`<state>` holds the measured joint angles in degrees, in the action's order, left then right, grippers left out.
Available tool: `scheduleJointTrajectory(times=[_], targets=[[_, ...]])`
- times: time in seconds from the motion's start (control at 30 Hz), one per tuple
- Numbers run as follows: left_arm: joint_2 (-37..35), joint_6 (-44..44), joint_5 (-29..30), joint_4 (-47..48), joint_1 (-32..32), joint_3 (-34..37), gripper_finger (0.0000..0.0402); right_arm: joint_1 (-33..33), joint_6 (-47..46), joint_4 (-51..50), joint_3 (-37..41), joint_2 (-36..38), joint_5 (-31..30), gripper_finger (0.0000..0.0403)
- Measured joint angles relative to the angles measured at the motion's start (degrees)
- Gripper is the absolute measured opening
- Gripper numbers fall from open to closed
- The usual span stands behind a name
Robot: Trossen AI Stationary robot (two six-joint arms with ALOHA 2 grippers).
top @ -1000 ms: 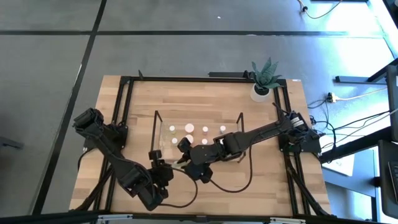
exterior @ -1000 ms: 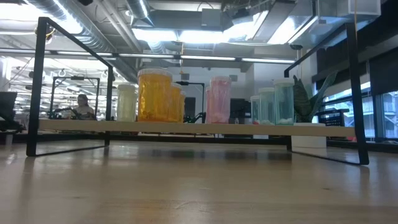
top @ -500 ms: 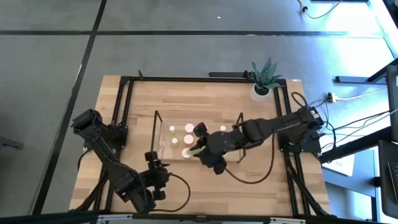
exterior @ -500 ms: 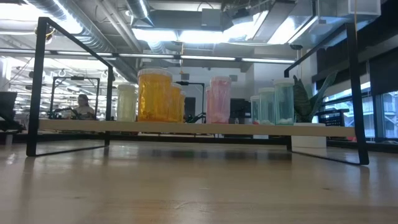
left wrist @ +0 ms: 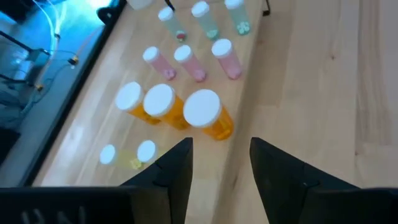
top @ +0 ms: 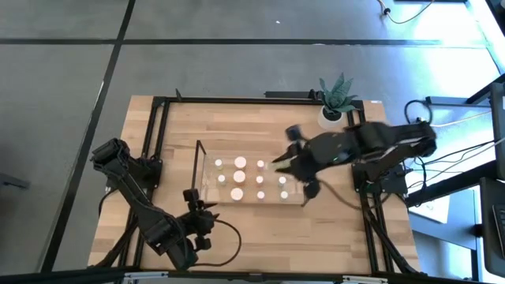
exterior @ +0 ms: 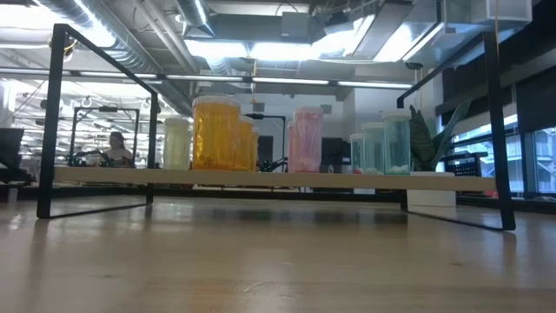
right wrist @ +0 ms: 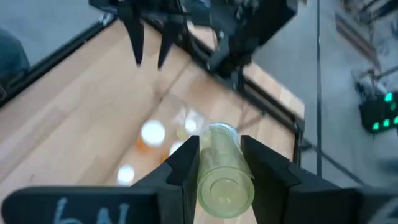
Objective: Pick and place medicine bottles onto shelf by color
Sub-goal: Put the yellow pill bottle aligned with the yellow pill bottle on the shelf
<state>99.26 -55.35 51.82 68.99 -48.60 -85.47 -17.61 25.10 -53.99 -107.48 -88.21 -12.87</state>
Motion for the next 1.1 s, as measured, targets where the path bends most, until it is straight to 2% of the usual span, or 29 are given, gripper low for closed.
scheduleJointTrajectory(times=[0.17, 0.33, 0.47, 0.6, 0.83, 1.1], targets=[[0.0, 0.4, 3.1, 1.4, 0.7, 0.0, 0.0151, 0.6, -4.3, -6.2, 0.0, 4.3, -0.1, 0.011], [0.0, 0.4, 3.2, 2.2, 3.1, 0.0, 0.0151, 0.6, -7.2, -10.1, 0.3, 7.0, -0.1, 0.011], [0.0, 0.7, 2.9, 2.8, 5.2, 0.0, 0.0151, 0.6, -9.5, -6.6, 7.9, 12.0, 1.1, 0.011], [0.0, 3.9, 2.9, 3.0, 6.6, 0.0, 0.0151, 0.6, -11.8, 4.7, 21.8, 19.4, 1.1, 0.011], [0.0, 6.0, 2.9, 3.0, 8.6, 0.0, 0.0151, -0.4, -17.4, 35.3, 46.5, 30.7, 1.0, 0.011], [0.0, 6.0, 6.2, 2.1, 8.8, 0.0, 0.0151, -3.7, -21.7, 71.8, 66.0, 31.4, 1.0, 0.011]])
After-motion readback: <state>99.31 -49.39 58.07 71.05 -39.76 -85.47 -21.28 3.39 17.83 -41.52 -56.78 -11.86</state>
